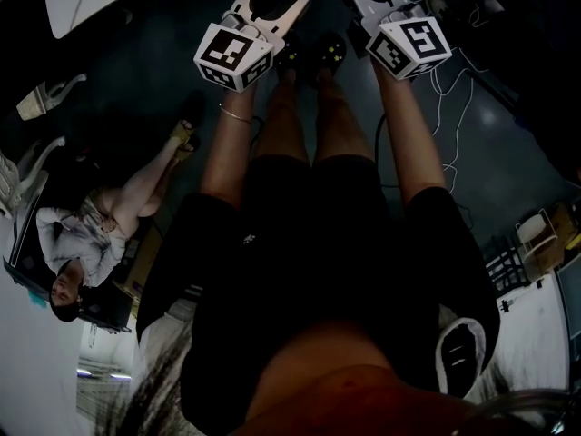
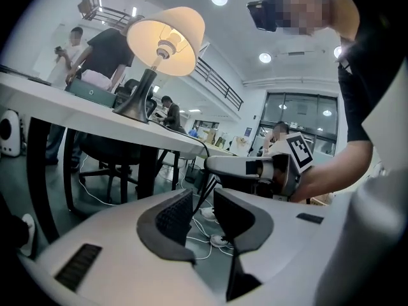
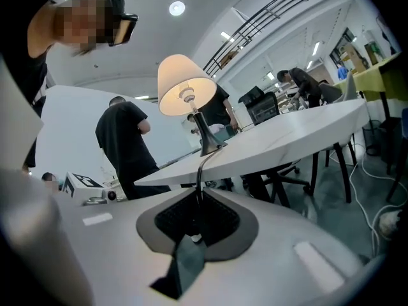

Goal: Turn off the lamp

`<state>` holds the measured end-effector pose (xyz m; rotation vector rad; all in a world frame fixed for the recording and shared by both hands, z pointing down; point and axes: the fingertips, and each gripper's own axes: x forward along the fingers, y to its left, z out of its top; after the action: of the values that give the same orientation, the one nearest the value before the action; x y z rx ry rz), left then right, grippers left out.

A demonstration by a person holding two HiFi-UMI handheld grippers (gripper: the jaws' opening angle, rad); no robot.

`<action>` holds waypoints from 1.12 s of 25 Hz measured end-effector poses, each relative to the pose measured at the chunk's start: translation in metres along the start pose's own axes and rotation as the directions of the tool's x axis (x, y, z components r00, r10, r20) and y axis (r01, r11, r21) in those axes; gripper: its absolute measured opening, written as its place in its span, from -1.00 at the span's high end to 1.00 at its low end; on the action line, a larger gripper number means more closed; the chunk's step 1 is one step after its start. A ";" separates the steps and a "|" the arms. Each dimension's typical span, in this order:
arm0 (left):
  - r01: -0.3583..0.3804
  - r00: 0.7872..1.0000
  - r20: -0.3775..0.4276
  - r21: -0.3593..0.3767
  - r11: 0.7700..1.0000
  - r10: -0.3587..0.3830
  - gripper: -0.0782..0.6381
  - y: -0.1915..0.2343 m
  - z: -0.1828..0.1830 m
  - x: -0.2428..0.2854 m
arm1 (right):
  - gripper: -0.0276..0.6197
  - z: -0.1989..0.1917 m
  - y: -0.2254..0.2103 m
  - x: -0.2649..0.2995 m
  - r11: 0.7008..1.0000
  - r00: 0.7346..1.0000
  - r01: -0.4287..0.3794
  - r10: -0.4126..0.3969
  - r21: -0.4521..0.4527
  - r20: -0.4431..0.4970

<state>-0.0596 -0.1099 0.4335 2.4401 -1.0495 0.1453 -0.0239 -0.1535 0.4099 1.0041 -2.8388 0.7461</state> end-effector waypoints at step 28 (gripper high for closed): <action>0.062 0.998 -0.010 0.110 0.992 -0.062 0.55 -0.005 0.002 0.037 | 0.87 0.046 0.015 -0.011 0.873 0.957 -0.249 0.155 0.419 0.247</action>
<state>-0.0303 -0.1315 0.4403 2.5659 -0.9855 0.1954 -0.0188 -0.1572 0.3609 0.8678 -3.0557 1.4527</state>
